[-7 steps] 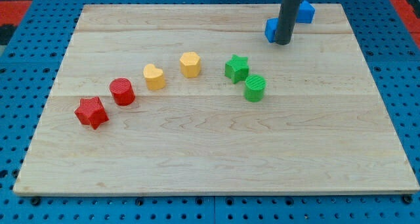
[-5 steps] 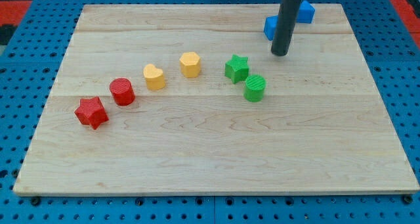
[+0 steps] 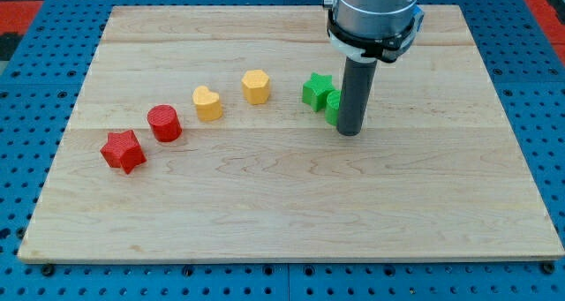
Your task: Move the green circle diagonally to the blue cube
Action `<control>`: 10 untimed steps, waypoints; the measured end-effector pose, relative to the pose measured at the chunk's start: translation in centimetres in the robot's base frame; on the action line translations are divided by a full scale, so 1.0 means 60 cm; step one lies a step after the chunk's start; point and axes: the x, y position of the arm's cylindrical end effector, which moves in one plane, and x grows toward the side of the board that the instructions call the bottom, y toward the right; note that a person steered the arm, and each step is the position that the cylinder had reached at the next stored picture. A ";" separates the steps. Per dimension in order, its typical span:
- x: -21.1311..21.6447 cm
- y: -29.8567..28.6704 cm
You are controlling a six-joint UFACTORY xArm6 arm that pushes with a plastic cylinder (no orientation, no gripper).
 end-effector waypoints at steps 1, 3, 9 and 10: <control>0.000 -0.015; -0.055 -0.012; -0.147 0.009; -0.153 -0.011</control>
